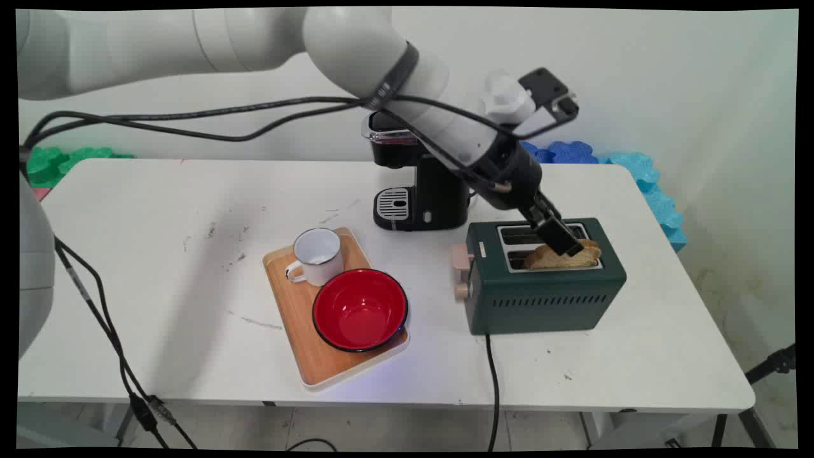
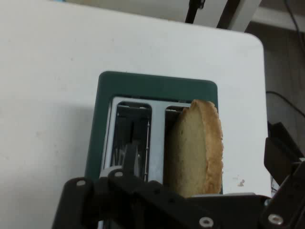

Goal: Press the toaster switch

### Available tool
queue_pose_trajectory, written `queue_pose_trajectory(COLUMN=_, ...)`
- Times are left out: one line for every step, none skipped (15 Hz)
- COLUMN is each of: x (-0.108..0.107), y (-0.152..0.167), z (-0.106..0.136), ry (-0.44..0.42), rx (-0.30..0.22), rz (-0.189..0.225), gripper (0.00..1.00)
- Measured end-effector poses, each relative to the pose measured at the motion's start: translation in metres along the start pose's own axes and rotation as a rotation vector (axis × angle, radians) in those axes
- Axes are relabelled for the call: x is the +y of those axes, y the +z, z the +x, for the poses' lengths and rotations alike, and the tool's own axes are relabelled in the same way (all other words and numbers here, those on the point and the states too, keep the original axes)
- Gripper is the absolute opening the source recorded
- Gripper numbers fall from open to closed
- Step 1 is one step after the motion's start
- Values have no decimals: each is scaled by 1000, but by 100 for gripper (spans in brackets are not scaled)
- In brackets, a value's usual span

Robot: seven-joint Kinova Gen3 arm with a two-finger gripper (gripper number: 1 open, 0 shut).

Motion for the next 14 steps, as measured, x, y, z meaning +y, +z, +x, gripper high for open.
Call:
queue_pose_trajectory(x=-1, y=-6, z=0, ry=5, rx=12, rz=-4, gripper=100)
queue_pose_trajectory(x=-2, y=-13, z=-2, ry=11, rx=22, rz=-7, gripper=100)
queue_pose_trajectory(x=-5, y=-22, z=-6, ry=18, rx=33, rz=-9, gripper=100)
queue_pose_trajectory(x=-9, y=-33, z=-12, ry=27, rx=42, rz=-10, gripper=100)
queue_pose_trajectory(x=-11, y=-39, z=-16, ry=31, rx=48, rz=-10, gripper=100)
queue_pose_trajectory(x=-15, y=-47, z=-21, ry=37, rx=55, rz=-10, gripper=100)
queue_pose_trajectory(x=-20, y=-56, z=-29, ry=45, rx=60, rz=-9, gripper=100)
queue_pose_trajectory(x=-24, y=-65, z=-36, ry=51, rx=64, rz=-9, gripper=100)
queue_pose_trajectory(x=-27, y=-71, z=-43, ry=55, rx=65, rz=-10, gripper=100)
queue_pose_trajectory(x=-29, y=-74, z=-47, ry=57, rx=65, rz=-11, gripper=100)
queue_pose_trajectory(x=-32, y=-80, z=-55, ry=59, rx=62, rz=-13, gripper=100)
queue_pose_trajectory(x=-34, y=-84, z=-61, ry=60, rx=59, rz=-16, gripper=100)
queue_pose_trajectory(x=-35, y=-86, z=-66, ry=59, rx=57, rz=-18, gripper=0)
queue_pose_trajectory(x=-36, y=-88, z=-71, ry=57, rx=54, rz=-20, gripper=0)
